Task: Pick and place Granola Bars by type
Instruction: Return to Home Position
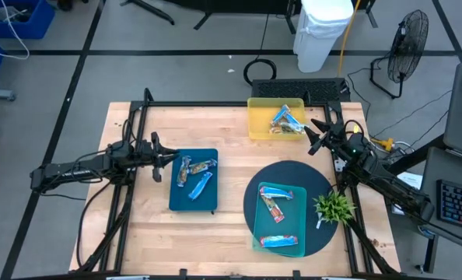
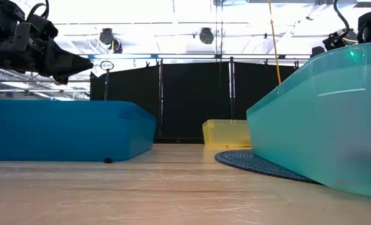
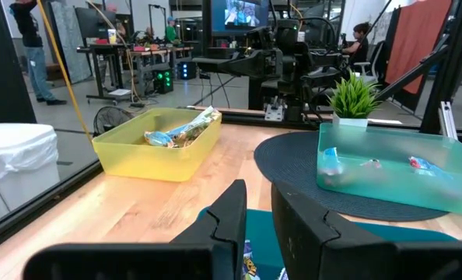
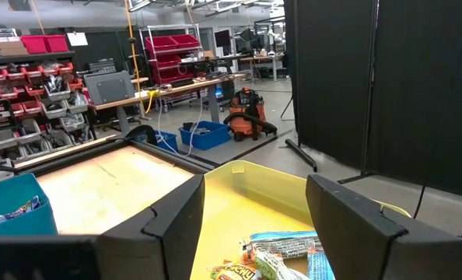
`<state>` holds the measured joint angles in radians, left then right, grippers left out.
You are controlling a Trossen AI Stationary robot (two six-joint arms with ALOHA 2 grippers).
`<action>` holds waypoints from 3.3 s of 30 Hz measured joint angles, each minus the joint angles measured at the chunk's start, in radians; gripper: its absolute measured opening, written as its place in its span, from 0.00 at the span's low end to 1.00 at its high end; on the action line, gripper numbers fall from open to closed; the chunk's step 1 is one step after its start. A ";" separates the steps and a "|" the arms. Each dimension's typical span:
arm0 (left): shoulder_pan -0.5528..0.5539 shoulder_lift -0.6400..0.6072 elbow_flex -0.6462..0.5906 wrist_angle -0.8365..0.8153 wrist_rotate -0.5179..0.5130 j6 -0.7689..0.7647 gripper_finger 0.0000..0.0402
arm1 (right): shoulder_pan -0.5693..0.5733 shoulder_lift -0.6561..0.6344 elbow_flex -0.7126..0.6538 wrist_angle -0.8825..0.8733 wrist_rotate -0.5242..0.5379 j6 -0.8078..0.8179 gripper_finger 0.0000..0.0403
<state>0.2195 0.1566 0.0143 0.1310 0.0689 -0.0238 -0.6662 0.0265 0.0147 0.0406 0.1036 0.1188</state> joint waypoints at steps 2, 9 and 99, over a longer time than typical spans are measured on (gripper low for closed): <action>0.000 0.000 0.000 0.000 0.000 0.000 0.17 | 0.000 0.000 0.000 0.000 0.000 0.000 0.54; 0.000 0.000 0.000 0.000 0.000 0.000 0.17 | 0.000 0.000 -0.001 0.000 0.000 0.000 0.53; 0.000 0.000 0.000 0.000 0.000 0.000 0.17 | 0.000 0.000 0.000 0.000 0.000 0.000 0.55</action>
<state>0.2193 0.1566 0.0143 0.1310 0.0689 -0.0238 -0.6661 0.0265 0.0147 0.0404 0.1036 0.1188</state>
